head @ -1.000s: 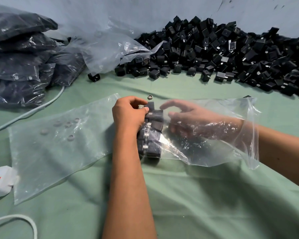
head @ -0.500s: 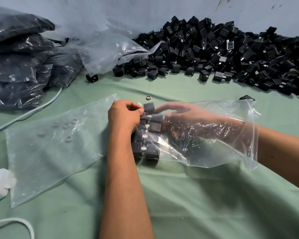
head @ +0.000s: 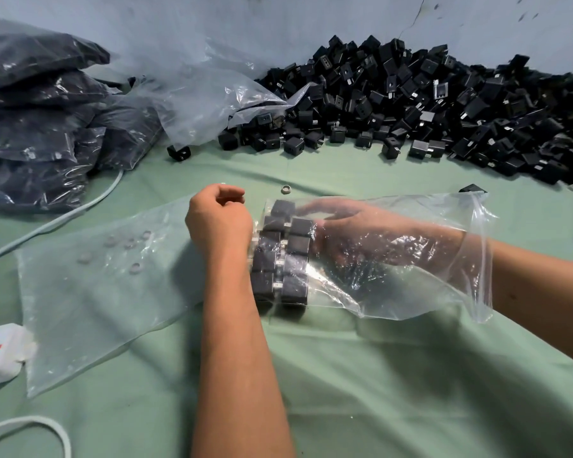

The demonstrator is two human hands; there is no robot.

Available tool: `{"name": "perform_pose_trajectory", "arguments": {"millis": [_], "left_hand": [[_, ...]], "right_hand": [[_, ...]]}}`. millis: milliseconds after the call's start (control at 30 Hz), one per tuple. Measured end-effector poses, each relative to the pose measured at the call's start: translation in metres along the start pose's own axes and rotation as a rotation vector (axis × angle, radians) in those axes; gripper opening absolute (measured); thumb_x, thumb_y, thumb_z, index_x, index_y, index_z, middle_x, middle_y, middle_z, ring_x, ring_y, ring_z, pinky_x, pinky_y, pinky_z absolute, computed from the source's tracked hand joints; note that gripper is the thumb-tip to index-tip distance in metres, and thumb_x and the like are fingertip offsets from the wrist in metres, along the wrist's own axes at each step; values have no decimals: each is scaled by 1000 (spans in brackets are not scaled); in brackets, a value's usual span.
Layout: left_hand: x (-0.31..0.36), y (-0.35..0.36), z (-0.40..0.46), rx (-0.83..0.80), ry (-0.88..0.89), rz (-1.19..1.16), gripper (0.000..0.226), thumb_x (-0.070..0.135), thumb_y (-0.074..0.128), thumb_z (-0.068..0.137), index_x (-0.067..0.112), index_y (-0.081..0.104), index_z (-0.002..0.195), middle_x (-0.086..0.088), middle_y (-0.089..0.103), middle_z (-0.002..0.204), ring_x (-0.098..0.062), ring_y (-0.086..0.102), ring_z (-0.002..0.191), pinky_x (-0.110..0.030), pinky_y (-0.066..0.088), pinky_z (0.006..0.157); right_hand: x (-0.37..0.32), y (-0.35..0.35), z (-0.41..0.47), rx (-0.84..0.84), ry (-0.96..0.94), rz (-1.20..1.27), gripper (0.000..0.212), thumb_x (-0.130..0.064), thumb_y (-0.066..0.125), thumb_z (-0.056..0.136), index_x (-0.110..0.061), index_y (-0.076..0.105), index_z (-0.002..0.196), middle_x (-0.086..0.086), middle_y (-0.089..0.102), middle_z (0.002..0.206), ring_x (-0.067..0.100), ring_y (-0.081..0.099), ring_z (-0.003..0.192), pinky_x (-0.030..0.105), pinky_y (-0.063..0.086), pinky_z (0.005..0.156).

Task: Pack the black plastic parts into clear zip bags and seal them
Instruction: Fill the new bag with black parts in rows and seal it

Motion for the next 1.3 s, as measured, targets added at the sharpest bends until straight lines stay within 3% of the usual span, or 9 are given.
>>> {"name": "perform_pose_trajectory", "arguments": {"millis": [133, 367, 433, 567, 700, 800, 1000, 1133, 1300], "left_hand": [[4, -15, 0, -156, 47, 123, 21, 7, 68, 86, 25, 75, 78, 7, 75, 81, -18, 73, 84, -37, 60, 85], [-4, -24, -26, -249, 129, 348, 21, 34, 93, 71, 23, 75, 69, 11, 72, 67, -9, 69, 72, -27, 55, 74], [-3, -21, -29, -239, 123, 341, 23, 34, 94, 69, 23, 74, 67, 12, 71, 66, -9, 69, 69, -25, 53, 70], [-4, -21, -28, -262, 83, 293, 23, 28, 95, 69, 26, 73, 63, 11, 71, 62, -6, 67, 62, -21, 49, 62], [1, -23, -26, -306, 111, 349, 13, 22, 92, 73, 20, 80, 73, 5, 74, 69, -15, 72, 71, -28, 57, 72], [6, -21, -25, -285, 156, 410, 10, 18, 89, 76, 21, 80, 78, 4, 76, 79, -17, 72, 81, -32, 59, 82], [14, -5, -26, -280, 233, 407, 9, 18, 77, 87, 20, 78, 95, 2, 76, 95, -21, 71, 94, -34, 56, 89], [14, 3, -22, -340, 254, 433, 7, 21, 85, 81, 23, 79, 85, 6, 76, 90, -16, 70, 86, -28, 55, 84], [16, 5, -14, -432, 281, 480, 13, 16, 87, 78, 27, 80, 79, 10, 75, 87, -13, 69, 85, -26, 54, 79]], "right_hand": [[0, -2, 0, 30, -8, -77, 47, -11, 47, 107, -30, 46, 151, -6, 50, 154, 15, 65, 118, 42, 57, 100], [0, 0, 3, 25, -29, -26, 48, -7, 47, 106, -32, 47, 148, -5, 47, 157, 23, 62, 126, 39, 56, 100], [-2, 0, 1, -7, -9, 62, 49, -6, 45, 107, -36, 45, 145, 7, 56, 148, 29, 66, 119, 28, 61, 84], [-8, 1, -3, 15, 10, 22, 47, -5, 46, 107, -32, 43, 145, -22, 59, 115, -21, 64, 80, 4, 51, 69], [-8, 5, -2, 52, 59, 44, 26, -19, 58, 102, -17, 61, 128, -1, 69, 120, -3, 70, 84, 17, 56, 73], [-7, 9, -5, 94, 118, 207, 32, -39, 66, 89, -27, 64, 119, -1, 79, 86, 6, 67, 59, 19, 51, 50], [-6, 12, -6, 149, -5, 215, 22, -19, 61, 102, -24, 70, 121, -6, 71, 65, 3, 59, 47, 15, 44, 43], [-10, 9, -5, 109, 52, 113, 16, -37, 67, 96, -45, 68, 110, -2, 76, 87, 8, 67, 60, 21, 52, 49], [-2, 9, -3, 145, 76, 147, 23, -31, 70, 96, -30, 65, 118, -1, 78, 82, 10, 64, 56, 20, 49, 46]]}}
Point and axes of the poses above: each hand's wrist, its own z-axis towards the middle knuckle, its own y-axis out of the palm, x = y × z, the point moved 3 cm from there along z, towards the middle knuckle
